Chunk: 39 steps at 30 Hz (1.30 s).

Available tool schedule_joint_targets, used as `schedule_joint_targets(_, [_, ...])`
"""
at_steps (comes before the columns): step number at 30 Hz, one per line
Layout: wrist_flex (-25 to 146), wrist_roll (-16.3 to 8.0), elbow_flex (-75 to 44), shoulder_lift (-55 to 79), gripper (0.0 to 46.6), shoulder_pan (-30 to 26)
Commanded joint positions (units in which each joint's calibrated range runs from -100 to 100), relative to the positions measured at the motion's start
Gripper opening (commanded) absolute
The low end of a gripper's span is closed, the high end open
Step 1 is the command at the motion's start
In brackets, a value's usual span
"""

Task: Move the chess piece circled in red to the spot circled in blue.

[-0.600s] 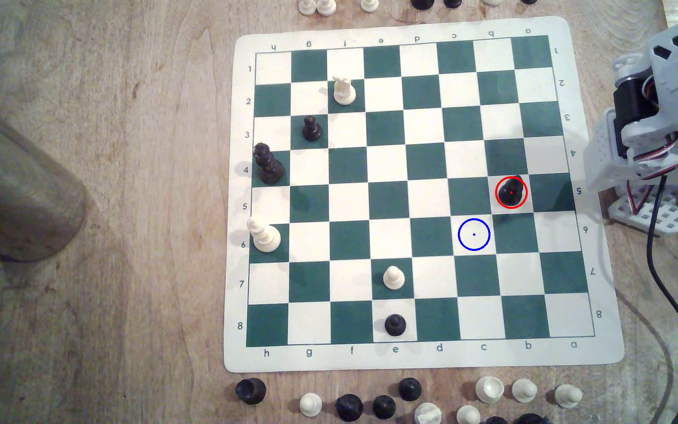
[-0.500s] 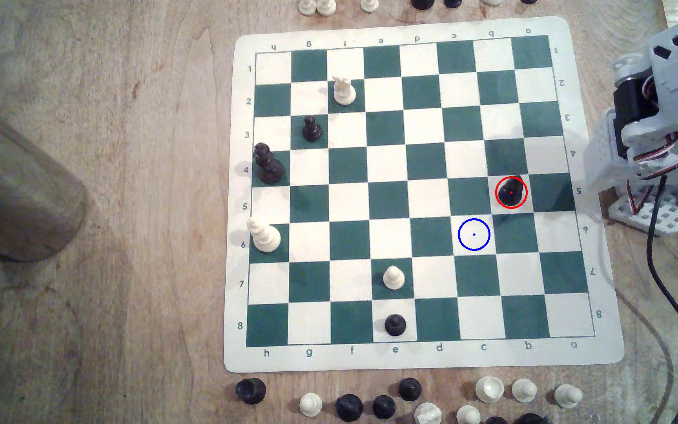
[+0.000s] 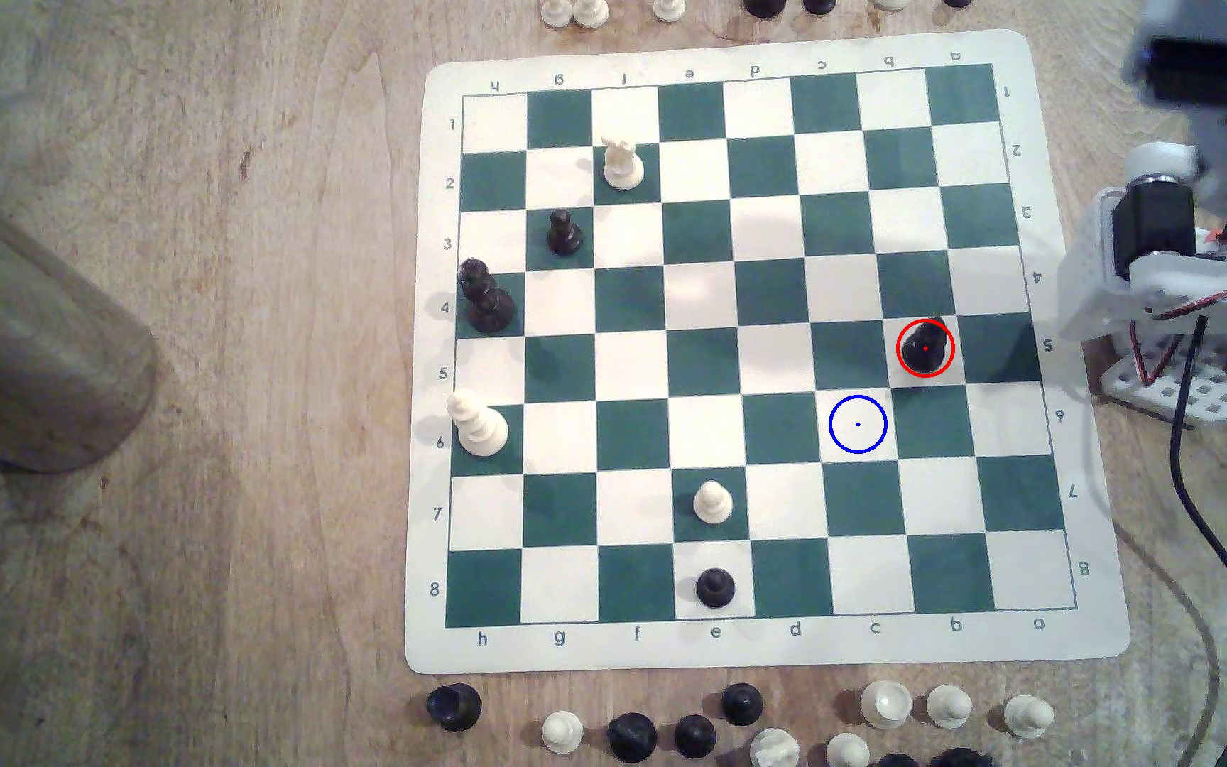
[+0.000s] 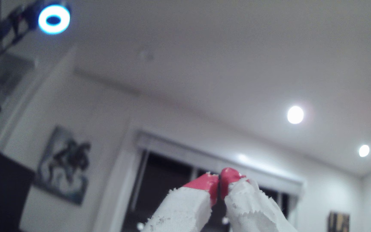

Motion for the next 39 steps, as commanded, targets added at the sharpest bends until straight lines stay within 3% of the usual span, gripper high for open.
schedule_joint_targets(1, [31.83,-4.54,-15.77,0.74,0.2,2.92])
schedule_joint_targets(2, [36.09,-7.86,-17.49,1.5,0.6,2.68])
schedule_joint_targets(3, [40.1,-18.32,-17.58,0.4,0.2,4.01])
schedule_joint_targets(4, [41.99,-18.71,-17.67,-0.03,0.2,4.01])
schedule_joint_targets(11, [65.57,-18.51,-25.01,-0.03,1.9,7.92])
schedule_joint_targets(12, [68.28,-17.97,-25.83,-0.03,0.2,7.92])
schedule_joint_targets(16, [78.35,-11.62,-28.0,0.14,0.2,8.39])
schedule_joint_targets(18, [84.0,-10.55,-29.09,0.31,1.8,8.31])
schedule_joint_targets(20, [91.29,-7.57,-29.55,1.33,1.9,8.08])
schedule_joint_targets(22, [95.71,-6.69,-29.46,2.77,2.3,8.47])
schedule_joint_targets(27, [104.07,-7.37,-27.73,7.1,5.8,10.03])
schedule_joint_targets(32, [108.41,-10.55,-26.1,10.07,8.7,8.23])
schedule_joint_targets(34, [108.65,-12.55,-25.83,12.28,12.1,6.59])
schedule_joint_targets(39, [110.86,-13.87,-25.28,16.95,12.7,3.54])
